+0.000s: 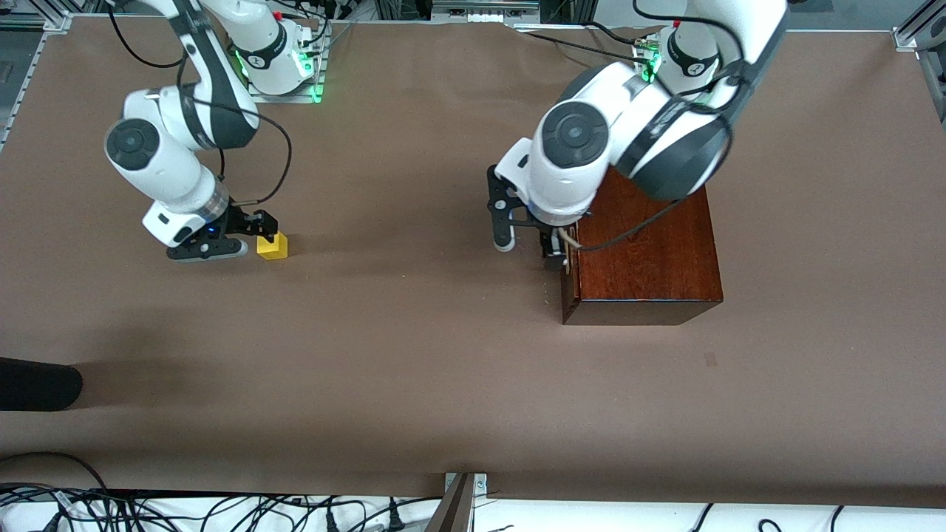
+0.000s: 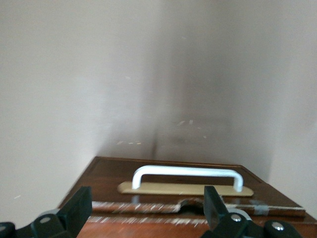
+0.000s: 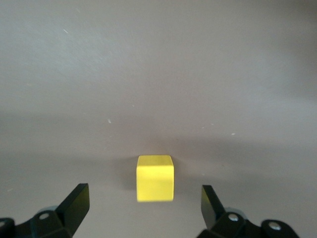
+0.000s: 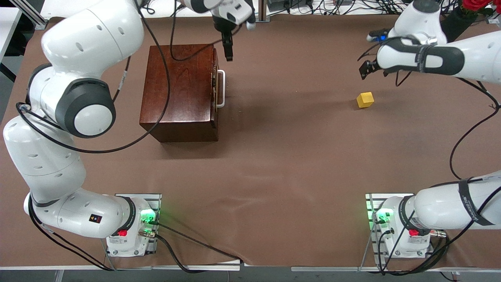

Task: Open drawer, take yellow block, close drawer

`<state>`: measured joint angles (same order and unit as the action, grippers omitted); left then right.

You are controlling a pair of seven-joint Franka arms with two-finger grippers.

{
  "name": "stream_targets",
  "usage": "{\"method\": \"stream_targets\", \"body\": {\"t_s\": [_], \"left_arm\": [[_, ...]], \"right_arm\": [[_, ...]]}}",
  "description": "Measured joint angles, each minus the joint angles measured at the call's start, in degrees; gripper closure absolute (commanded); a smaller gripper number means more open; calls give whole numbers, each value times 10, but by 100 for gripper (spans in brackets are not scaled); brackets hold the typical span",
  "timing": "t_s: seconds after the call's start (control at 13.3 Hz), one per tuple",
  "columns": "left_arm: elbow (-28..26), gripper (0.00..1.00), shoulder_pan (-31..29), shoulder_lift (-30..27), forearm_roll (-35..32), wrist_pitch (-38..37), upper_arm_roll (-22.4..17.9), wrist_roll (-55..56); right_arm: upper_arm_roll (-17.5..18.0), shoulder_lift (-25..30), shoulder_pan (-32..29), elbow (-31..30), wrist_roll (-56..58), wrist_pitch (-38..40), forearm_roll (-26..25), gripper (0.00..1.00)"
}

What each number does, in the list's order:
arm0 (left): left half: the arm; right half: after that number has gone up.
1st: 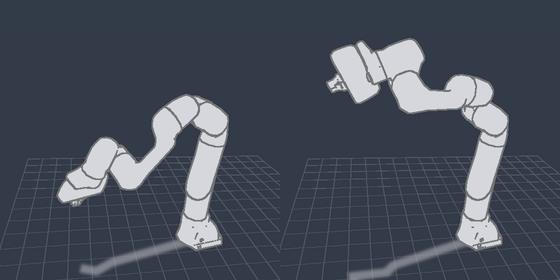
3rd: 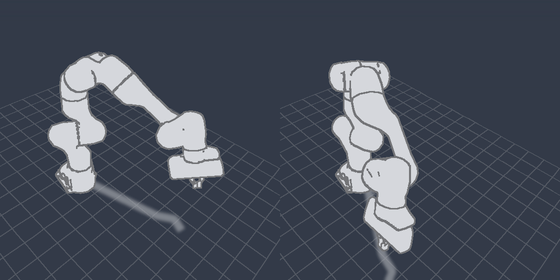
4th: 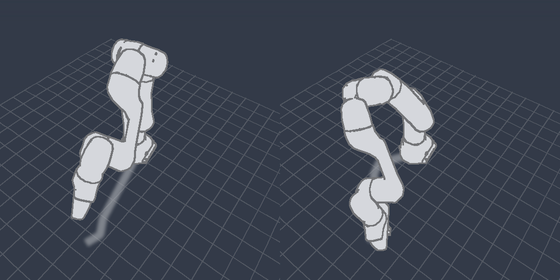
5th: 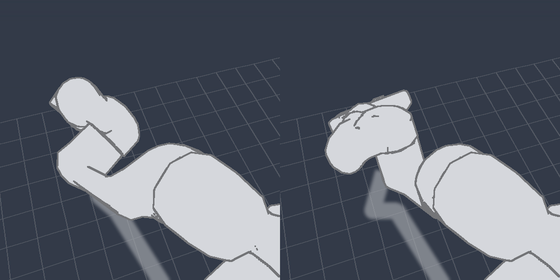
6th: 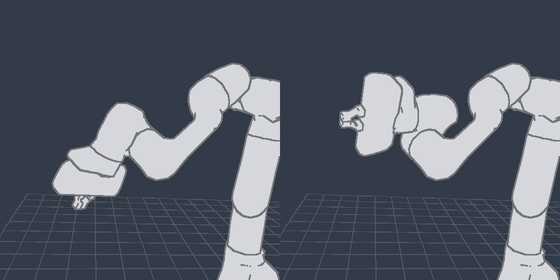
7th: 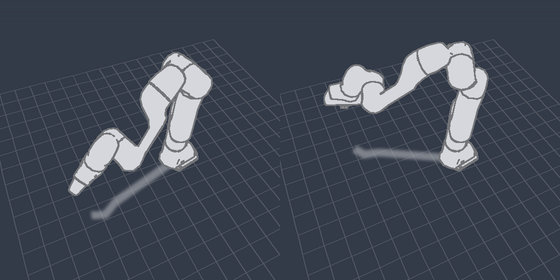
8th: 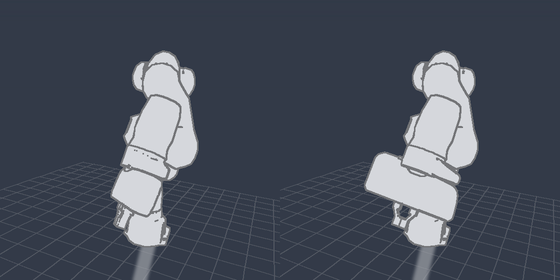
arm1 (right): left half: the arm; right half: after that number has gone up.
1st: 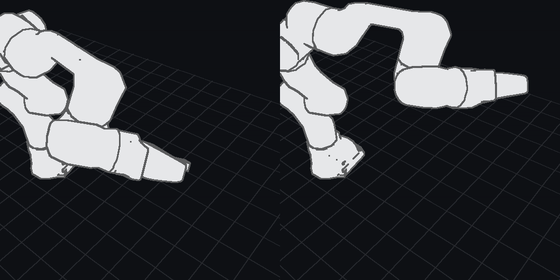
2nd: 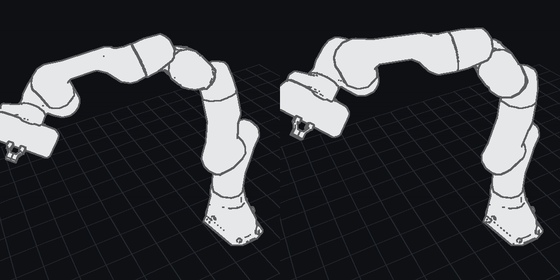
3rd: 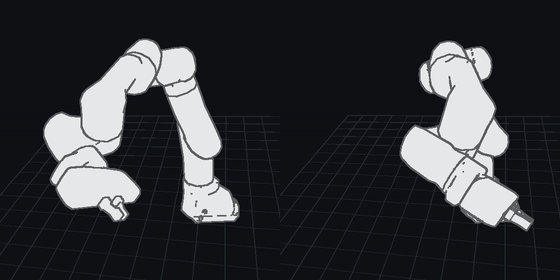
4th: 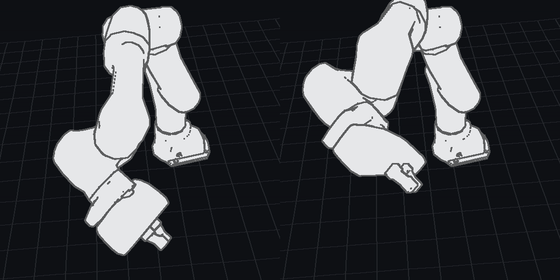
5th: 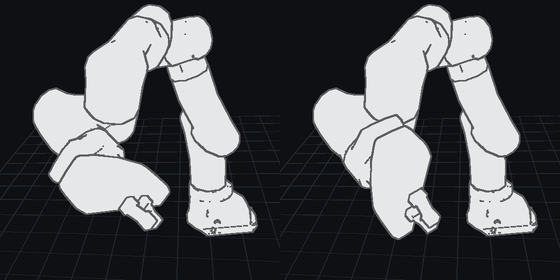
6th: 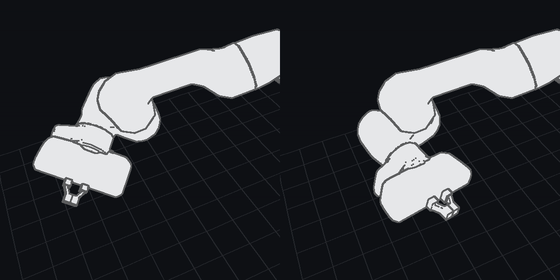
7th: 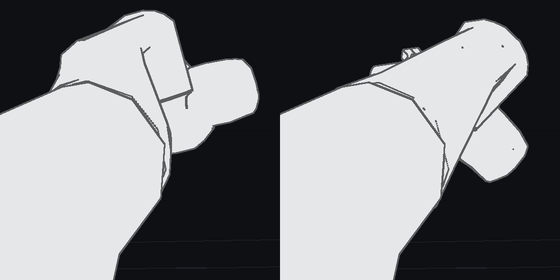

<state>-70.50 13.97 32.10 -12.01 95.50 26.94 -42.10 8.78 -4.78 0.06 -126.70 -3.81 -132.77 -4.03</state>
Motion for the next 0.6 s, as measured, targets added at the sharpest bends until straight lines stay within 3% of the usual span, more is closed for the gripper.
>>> {"method": "stream_targets", "body": {"t_s": [0.38, 0.45, 0.6], "left_arm": [[27, 0, -91, -27, -4, -69, -9, -1], [27, 0, -102, -33, -3, -71, -25, 0], [10, 0, -106, -64, 46, -81, -99, 1]], "right_arm": [[-6, 40, -8, 184, 0, 265, 8, 0], [-12, 40, -7, 227, 2, 313, 17, 0], [-42, 41, 3, 291, 21, 376, 45, 0]]}}
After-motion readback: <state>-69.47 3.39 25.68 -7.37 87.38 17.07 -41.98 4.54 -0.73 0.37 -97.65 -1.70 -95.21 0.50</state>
